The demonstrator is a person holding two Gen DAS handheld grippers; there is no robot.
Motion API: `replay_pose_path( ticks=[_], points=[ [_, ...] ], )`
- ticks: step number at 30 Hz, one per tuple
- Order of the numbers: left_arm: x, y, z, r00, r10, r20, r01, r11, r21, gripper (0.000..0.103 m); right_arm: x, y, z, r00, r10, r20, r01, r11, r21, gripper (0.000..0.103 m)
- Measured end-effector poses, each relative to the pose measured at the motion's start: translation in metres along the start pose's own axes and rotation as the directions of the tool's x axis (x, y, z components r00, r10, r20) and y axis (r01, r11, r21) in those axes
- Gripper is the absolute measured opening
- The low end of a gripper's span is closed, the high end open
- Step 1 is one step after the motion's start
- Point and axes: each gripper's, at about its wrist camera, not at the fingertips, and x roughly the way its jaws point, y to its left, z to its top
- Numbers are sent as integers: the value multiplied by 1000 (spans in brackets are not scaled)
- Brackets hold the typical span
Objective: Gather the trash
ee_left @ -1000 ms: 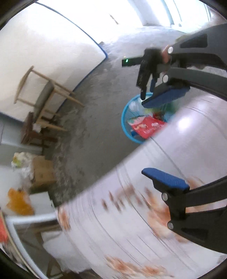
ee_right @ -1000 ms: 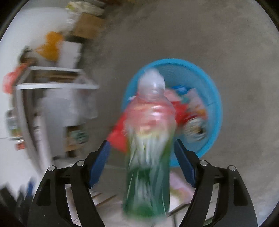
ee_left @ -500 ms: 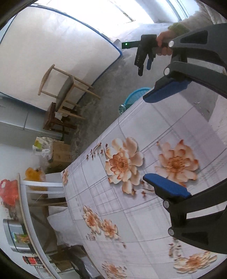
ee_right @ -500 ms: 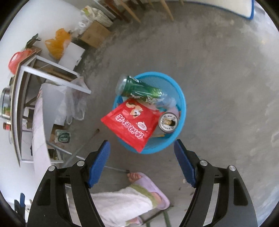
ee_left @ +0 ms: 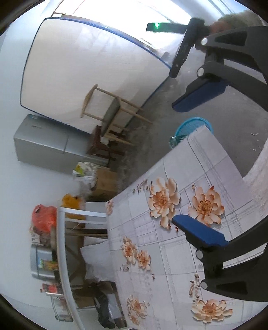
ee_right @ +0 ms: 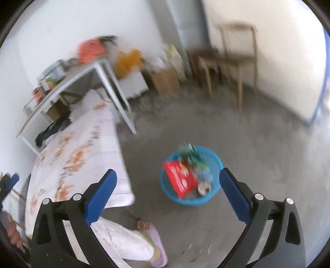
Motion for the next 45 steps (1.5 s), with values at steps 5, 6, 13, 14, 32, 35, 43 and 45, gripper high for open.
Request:
replay_pose_path(
  ticks=[5,6,13,14,32,35,43,45],
  points=[
    [-14,-9,-11,994,109,25,-109,994,-25,97,-29,50,-2,995,-27,95,45,981,-191,96],
    [-16,-10,-11,991,128,28,-127,992,-23,97,-33,58,-4,993,-37,110,60,974,-219,96],
    [-30,-11,-18,940,335,63,-334,942,-35,97,-48,93,-22,985,-34,170,88,942,-325,96],
    [-32,-10,-20,931,360,63,-357,933,-53,97,-52,97,-26,982,-31,186,93,938,-334,96],
    [0,24,-56,850,462,-251,-510,841,-179,97,-17,111,-45,1000,-27,1,26,953,-303,96],
    [4,28,-60,837,466,-285,-526,829,-189,97,-12,106,-48,998,-61,-26,51,955,-292,96],
    [9,23,-60,826,477,-301,-537,828,-162,97,-4,93,-48,994,-67,-91,40,964,-265,96],
    [10,21,-59,823,480,-303,-540,827,-156,97,-6,93,-49,994,-70,-86,44,960,-278,96]
  ],
)
